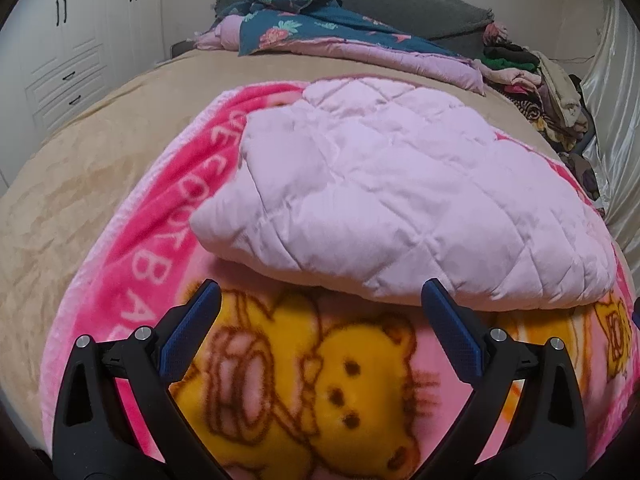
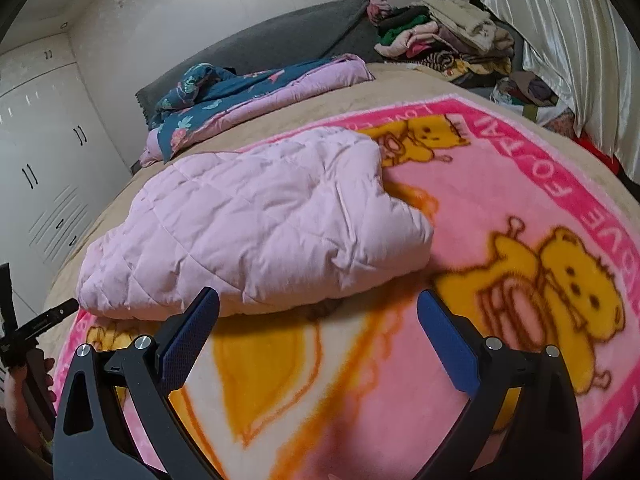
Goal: Fold large clothes
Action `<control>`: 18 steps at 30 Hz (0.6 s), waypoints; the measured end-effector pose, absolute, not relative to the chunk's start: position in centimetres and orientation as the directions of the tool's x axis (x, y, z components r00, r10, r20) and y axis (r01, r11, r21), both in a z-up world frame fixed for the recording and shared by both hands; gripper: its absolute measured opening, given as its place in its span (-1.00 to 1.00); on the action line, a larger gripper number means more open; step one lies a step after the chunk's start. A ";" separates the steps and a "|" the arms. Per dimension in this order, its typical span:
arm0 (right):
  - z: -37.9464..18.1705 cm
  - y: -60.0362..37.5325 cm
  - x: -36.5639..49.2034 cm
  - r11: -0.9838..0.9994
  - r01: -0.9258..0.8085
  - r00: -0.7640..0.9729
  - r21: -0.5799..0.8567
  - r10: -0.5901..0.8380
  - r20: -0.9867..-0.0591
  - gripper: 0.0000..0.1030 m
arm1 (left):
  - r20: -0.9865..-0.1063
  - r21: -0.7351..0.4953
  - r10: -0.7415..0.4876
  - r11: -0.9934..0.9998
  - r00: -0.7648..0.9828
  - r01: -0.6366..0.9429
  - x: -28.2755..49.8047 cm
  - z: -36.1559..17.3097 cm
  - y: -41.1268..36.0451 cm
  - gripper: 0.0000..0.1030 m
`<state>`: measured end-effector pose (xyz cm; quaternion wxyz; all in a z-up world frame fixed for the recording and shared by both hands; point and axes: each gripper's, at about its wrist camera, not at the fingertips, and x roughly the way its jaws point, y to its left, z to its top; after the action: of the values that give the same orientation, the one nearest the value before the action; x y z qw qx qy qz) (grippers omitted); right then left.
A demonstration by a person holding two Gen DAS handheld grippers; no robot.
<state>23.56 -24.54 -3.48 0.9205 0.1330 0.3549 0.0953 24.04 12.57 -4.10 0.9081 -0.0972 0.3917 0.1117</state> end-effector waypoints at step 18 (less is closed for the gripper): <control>-7.0 -24.4 28.7 0.916 0.067 0.683 0.396 0.247 -0.687 0.92 | -0.743 -0.385 -0.057 0.851 0.667 -0.357 27.5 -6.6 16.0 0.82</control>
<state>28.75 -24.42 -6.97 0.8956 0.1987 0.3948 0.0502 27.48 16.01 -6.58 0.8755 -0.2590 0.3989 0.0856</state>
